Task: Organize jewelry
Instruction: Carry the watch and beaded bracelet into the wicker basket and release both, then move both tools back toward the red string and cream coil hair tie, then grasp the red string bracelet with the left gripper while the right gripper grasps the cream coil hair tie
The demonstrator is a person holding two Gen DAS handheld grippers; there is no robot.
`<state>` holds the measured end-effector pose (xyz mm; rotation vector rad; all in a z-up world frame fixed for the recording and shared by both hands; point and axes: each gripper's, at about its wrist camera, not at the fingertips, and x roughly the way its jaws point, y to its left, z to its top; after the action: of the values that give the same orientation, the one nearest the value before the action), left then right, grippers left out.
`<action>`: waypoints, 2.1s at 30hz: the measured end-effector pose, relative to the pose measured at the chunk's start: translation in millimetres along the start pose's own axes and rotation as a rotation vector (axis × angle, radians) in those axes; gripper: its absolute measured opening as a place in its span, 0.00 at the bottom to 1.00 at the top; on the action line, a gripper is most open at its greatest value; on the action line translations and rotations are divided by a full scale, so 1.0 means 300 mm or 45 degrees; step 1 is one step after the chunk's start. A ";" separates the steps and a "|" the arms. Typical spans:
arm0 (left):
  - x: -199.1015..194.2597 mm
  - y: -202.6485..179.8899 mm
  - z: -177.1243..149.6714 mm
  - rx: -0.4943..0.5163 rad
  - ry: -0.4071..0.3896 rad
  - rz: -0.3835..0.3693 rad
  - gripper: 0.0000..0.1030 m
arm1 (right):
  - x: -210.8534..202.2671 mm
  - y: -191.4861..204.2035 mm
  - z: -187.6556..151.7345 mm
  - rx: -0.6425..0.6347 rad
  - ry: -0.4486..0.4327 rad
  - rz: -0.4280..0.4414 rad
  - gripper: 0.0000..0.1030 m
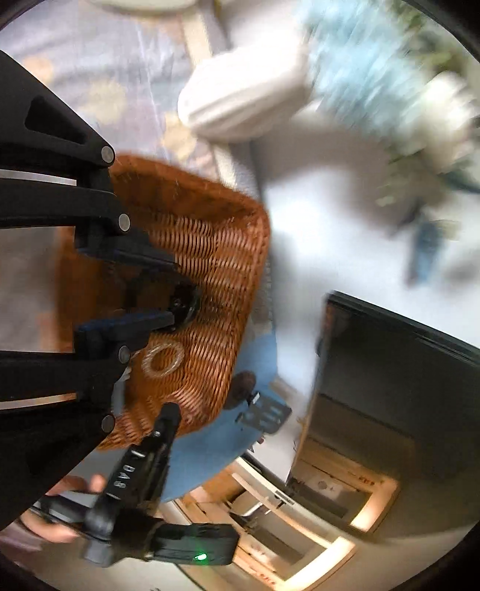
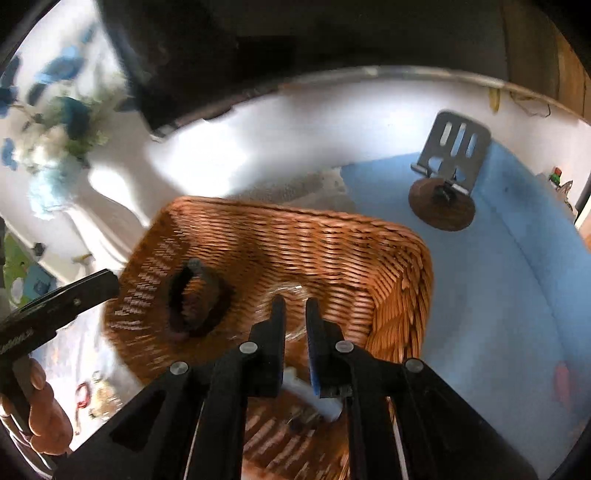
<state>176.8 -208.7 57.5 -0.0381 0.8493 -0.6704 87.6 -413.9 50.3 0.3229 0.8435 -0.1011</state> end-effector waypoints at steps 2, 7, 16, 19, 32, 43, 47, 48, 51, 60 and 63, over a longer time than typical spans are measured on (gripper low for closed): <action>-0.118 0.006 -0.031 0.026 -0.051 0.020 0.28 | -0.086 0.059 -0.029 -0.039 -0.044 0.026 0.14; -0.434 0.063 -0.122 -0.005 -0.195 0.043 0.55 | -0.240 0.210 -0.136 -0.115 -0.132 0.125 0.35; -0.777 0.258 -0.370 -0.140 -0.323 0.147 0.78 | -0.233 0.415 -0.451 -0.255 -0.166 0.244 0.69; -0.762 0.382 -0.472 -0.228 -0.295 0.228 0.78 | -0.138 0.426 -0.517 -0.288 -0.145 0.193 0.69; -0.494 0.589 -0.646 -0.330 -0.053 0.323 0.77 | -0.013 0.412 -0.553 -0.287 -0.051 0.149 0.69; -0.350 0.579 -0.577 -0.115 0.093 0.356 0.40 | 0.058 0.571 -0.428 -0.388 0.215 0.347 0.51; -0.330 0.647 -0.563 -0.204 0.093 0.235 0.37 | 0.126 0.668 -0.361 -0.466 0.219 0.360 0.50; -0.324 0.657 -0.564 -0.212 0.102 0.206 0.37 | 0.151 0.689 -0.355 -0.474 0.237 0.375 0.49; -0.308 0.663 -0.575 -0.199 0.132 0.159 0.37 | 0.227 0.750 -0.358 -0.526 0.311 0.409 0.48; -0.266 0.587 -0.565 -0.017 0.168 0.294 0.37 | 0.319 0.822 -0.413 -0.686 0.244 0.207 0.33; -0.245 0.560 -0.554 0.038 0.187 0.360 0.37 | 0.324 0.840 -0.417 -0.732 0.219 0.155 0.28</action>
<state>114.5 4.0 -52.8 0.1579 0.9642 -0.4230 116.4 -131.4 -39.2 -0.1611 0.9811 0.2837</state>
